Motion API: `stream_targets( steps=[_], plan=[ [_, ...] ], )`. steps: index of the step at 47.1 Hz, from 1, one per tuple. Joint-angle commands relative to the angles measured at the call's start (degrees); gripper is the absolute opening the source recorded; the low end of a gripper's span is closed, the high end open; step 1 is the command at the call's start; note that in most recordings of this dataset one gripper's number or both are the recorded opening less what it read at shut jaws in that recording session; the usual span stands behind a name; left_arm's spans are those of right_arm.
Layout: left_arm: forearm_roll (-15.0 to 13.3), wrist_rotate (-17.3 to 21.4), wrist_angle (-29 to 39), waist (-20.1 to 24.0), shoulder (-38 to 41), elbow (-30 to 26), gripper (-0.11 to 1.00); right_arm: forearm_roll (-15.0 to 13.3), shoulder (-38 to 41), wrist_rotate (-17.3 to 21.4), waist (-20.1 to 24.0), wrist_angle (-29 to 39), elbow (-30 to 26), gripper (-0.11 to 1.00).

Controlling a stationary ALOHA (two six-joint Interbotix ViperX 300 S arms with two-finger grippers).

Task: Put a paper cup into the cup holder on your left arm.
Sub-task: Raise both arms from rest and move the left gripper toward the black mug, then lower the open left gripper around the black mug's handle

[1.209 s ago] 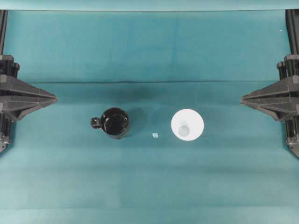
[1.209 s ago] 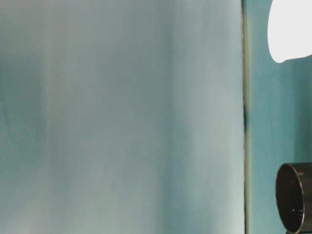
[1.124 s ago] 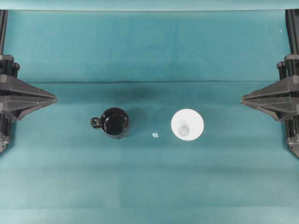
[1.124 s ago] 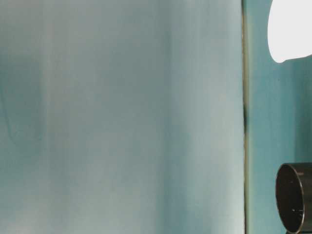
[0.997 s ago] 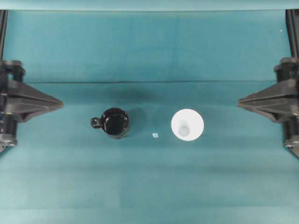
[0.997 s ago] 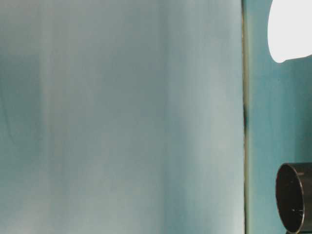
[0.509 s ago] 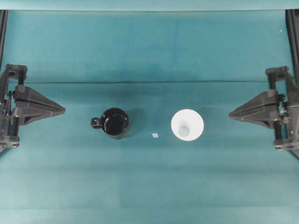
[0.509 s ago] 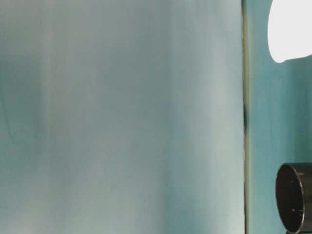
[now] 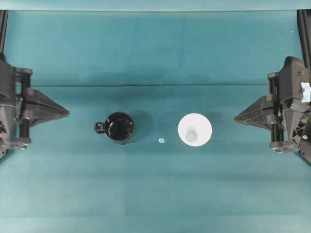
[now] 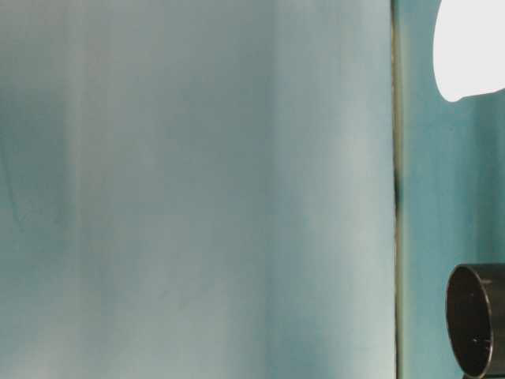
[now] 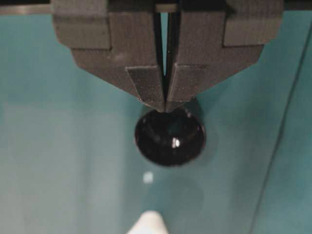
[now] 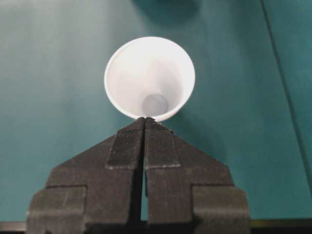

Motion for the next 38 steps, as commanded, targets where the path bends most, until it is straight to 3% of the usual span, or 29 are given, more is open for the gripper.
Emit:
stream_targets(
  steps=[1, 38],
  plan=[
    [0.26, 0.18, -0.35, -0.09, 3.25, 0.0, 0.03, 0.18, 0.18, 0.35, -0.18, 0.53, -1.58, 0.0],
    [0.35, 0.62, -6.33, -0.7, 20.83, 0.18, 0.03, 0.18, 1.05, 0.35, -0.62, 2.46, -1.67, 0.0]
  ],
)
